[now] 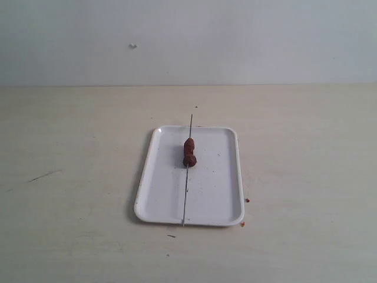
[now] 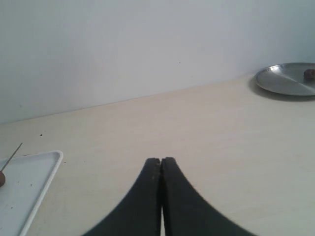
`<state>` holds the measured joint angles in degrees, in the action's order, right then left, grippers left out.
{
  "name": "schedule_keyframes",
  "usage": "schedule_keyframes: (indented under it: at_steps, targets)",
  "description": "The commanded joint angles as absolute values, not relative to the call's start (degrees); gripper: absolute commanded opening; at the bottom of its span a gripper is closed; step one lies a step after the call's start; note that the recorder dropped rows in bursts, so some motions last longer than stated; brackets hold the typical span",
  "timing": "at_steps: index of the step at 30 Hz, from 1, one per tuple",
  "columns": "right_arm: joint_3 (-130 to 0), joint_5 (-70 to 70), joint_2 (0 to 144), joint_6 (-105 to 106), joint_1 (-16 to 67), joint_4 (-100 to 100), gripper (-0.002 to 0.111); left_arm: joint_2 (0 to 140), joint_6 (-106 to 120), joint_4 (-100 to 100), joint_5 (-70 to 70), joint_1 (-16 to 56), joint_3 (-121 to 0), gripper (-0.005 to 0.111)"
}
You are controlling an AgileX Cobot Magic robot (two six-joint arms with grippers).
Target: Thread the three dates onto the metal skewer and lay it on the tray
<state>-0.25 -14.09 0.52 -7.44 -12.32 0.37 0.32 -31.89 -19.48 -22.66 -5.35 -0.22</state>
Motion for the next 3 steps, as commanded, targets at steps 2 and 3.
schedule_keyframes:
  at_steps: [2,3]
  targets:
    - [0.0,-13.61,0.2,-7.59,-12.67,0.0,0.0,0.0,-31.74,-19.24,-22.51,-5.53,0.0,0.0]
    - [0.0,-13.61,0.2,-7.59,-12.67,0.0,0.0,0.0,-31.74,-19.24,-22.51,-5.53,0.0,0.0]
